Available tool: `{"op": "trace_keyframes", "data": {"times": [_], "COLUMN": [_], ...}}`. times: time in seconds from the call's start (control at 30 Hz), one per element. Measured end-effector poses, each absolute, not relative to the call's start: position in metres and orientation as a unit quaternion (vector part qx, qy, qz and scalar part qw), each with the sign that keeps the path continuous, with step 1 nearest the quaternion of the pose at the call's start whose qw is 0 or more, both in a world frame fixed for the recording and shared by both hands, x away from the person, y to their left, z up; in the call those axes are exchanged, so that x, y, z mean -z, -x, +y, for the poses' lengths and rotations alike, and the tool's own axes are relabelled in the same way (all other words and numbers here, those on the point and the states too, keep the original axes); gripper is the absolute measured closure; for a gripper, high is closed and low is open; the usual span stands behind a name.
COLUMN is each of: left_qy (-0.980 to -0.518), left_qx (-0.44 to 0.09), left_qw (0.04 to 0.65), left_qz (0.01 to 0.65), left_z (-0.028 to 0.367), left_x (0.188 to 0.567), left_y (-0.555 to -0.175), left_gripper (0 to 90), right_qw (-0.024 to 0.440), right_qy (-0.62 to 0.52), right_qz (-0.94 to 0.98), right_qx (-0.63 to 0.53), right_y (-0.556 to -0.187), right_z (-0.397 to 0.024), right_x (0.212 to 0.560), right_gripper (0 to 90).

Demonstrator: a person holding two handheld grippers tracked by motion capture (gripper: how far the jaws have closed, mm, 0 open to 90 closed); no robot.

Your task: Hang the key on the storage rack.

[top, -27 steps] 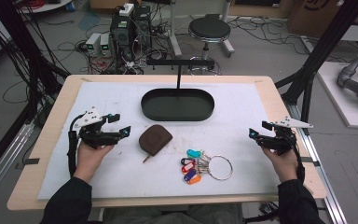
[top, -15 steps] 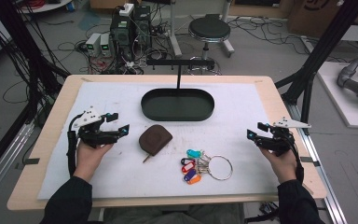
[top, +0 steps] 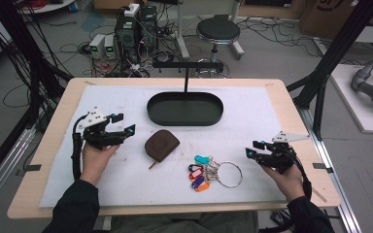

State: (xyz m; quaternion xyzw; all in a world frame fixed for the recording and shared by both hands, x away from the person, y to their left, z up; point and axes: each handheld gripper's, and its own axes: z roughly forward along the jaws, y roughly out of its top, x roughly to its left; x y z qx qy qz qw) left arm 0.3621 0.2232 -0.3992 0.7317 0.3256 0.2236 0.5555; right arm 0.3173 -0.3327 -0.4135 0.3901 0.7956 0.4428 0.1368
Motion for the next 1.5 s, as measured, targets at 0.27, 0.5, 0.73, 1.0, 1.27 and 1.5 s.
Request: {"op": "trace_keyframes", "data": {"times": [0.27,0.5,0.73,1.0,1.27,1.5], "left_qy": [-0.729,-0.73,-0.733,-0.743,-0.747,-0.75], "left_qx": [-0.226,-0.23,-0.228,-0.225,-0.222,-0.217], "left_qw": [0.557,0.553,0.549,0.534,0.53,0.525], "left_qz": [0.328,0.329,0.332,0.336,0.336,0.339], "left_z": [0.223,0.224,0.223,0.22,0.22,0.222], "left_x": [0.401,0.4,0.401,0.403,0.403,0.405], "left_y": [-0.364,-0.364,-0.365,-0.365,-0.364,-0.36], "left_gripper": [31.3,31.3,31.3,31.2,31.2,31.2], "right_qw": [0.117,0.1,0.098,0.119,0.134,0.157], "right_qy": [-0.378,-0.364,-0.344,-0.332,-0.331,-0.342], "right_qz": [0.816,0.842,0.868,0.873,0.872,0.849], "right_qx": [-0.421,-0.386,-0.344,-0.337,-0.334,-0.372], "right_y": [-0.307,-0.308,-0.306,-0.306,-0.311,-0.318], "right_z": [-0.322,-0.31,-0.297,-0.296,-0.29,-0.291], "right_x": [0.422,0.433,0.443,0.443,0.442,0.432], "right_gripper": [57.5,64.2,70.5,82.6,87.7,88.0]}}
